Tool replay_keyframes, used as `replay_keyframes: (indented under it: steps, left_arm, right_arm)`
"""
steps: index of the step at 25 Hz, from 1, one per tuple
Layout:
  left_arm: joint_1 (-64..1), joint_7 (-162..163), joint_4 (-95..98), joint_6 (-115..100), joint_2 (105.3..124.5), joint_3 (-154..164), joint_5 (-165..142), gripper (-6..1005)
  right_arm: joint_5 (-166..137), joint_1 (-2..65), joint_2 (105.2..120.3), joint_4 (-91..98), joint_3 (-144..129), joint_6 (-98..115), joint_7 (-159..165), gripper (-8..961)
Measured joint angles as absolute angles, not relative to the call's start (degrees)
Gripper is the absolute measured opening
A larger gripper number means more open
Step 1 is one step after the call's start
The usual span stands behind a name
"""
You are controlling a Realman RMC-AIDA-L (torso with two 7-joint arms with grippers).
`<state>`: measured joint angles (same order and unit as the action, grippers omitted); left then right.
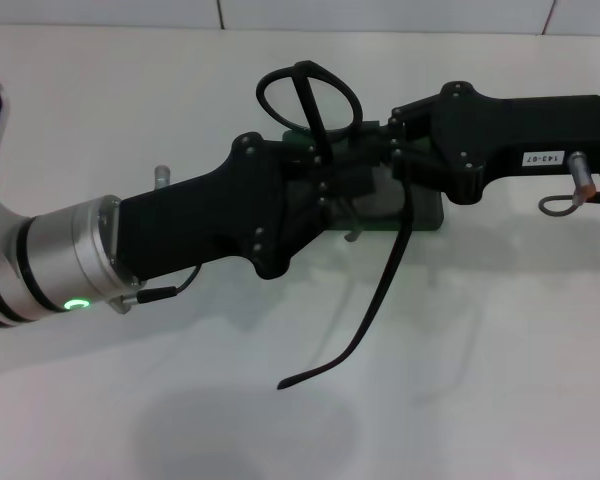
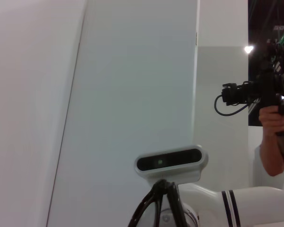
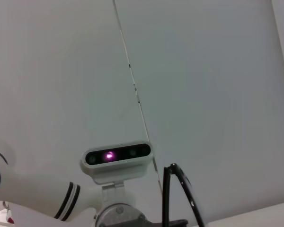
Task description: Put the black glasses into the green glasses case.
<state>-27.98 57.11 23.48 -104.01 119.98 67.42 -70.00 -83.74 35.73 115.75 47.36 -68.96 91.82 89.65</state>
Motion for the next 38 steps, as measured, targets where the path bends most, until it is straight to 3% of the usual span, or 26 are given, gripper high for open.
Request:
replay_keyframes:
  steps: [28,38]
  left_arm:
    - [-27.8,57.1,22.6,-106.1,120.04,67.4,-70.1,58]
    - [-26.5,56.6,24.0,-107.9,119.33,67.5,-73.0,58]
  right_arm:
    - [-83.7,35.5,115.73,45.5,-66.5,92.0,87.2,63]
    - [-73.6,33.7,115.48,45.2,-55.0,101.6,86.7,64]
